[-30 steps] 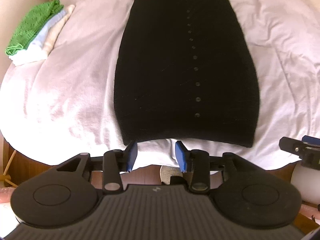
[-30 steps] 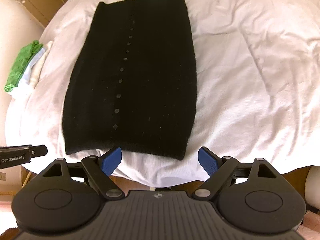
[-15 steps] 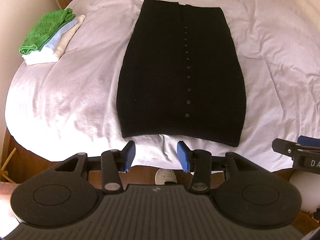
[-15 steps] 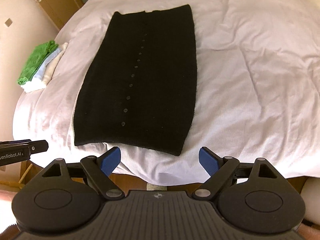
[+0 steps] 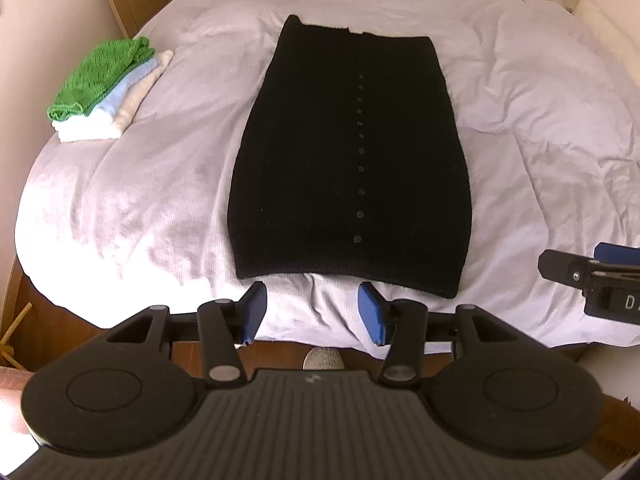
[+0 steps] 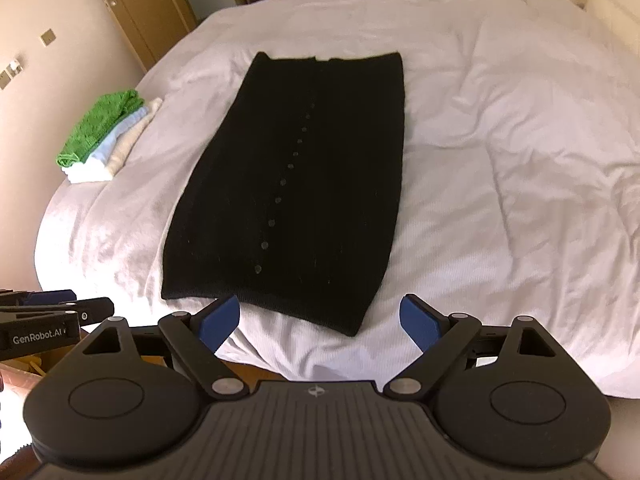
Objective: Fold clothes
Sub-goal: 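Release the skirt hem and withdraw both grippers above the bed, then move both grippers toward the hem of the black skirt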
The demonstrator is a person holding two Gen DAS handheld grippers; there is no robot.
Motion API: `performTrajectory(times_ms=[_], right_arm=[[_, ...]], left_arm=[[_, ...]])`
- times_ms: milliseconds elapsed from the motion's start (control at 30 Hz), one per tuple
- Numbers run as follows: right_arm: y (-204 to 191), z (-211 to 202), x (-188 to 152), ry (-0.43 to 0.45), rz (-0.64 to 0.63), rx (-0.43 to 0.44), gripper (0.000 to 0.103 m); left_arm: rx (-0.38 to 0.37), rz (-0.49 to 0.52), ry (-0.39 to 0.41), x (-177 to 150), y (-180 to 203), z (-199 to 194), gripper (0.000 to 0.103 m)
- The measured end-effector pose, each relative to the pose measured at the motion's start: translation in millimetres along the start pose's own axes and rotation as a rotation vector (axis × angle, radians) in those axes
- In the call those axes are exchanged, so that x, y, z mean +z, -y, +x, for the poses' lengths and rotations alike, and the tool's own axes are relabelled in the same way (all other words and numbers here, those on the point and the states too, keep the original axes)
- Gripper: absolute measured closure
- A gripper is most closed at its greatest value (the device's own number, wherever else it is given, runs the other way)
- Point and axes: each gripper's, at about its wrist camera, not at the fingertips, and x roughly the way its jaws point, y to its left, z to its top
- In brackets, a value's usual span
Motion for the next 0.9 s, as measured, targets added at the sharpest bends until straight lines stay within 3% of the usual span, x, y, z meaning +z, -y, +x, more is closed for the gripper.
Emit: performTrajectory(times_ms=[667, 900], right_arm=[[31.8, -18.5, 7.4, 0.057, 0.082, 0.012, 0.013], [37.7, -14.4, 10.7, 0.061, 0.111, 0.011, 0.013]], left_arm=[[0.006, 0.071, 0.094, 27.0, 27.8, -32.2, 0.045], [-0.006, 0.093, 0.092, 36.6, 32.4, -27.0, 0.044]])
